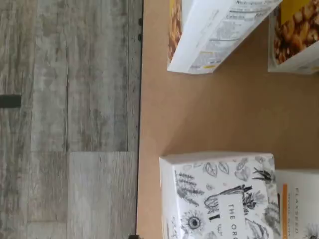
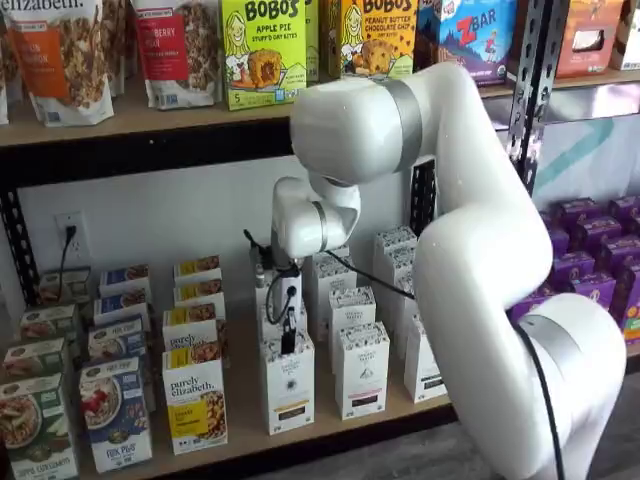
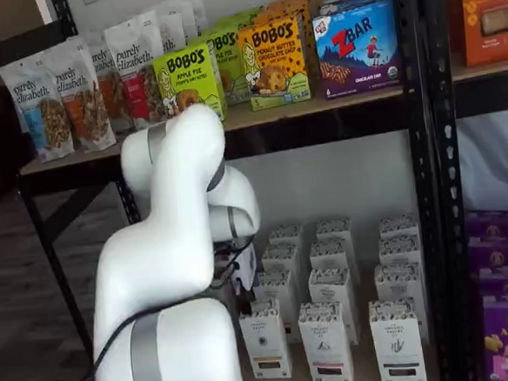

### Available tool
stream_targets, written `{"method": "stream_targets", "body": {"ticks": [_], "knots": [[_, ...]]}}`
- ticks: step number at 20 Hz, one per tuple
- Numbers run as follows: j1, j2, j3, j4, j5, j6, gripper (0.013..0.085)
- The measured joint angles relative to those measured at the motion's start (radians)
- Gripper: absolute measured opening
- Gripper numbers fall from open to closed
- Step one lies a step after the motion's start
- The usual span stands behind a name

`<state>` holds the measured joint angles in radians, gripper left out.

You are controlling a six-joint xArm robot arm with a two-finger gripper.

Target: Pick up the white box with a yellow strip in the middle, on the bottom shelf, the fourth box from the left

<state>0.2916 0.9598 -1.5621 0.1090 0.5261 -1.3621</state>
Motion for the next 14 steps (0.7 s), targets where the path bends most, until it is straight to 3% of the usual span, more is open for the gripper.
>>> {"method": "stream_targets", "body": {"ticks": [14], "knots": [[-0.022, 0.092, -0.106, -0.065, 0.043, 0.032, 0.085]]}}
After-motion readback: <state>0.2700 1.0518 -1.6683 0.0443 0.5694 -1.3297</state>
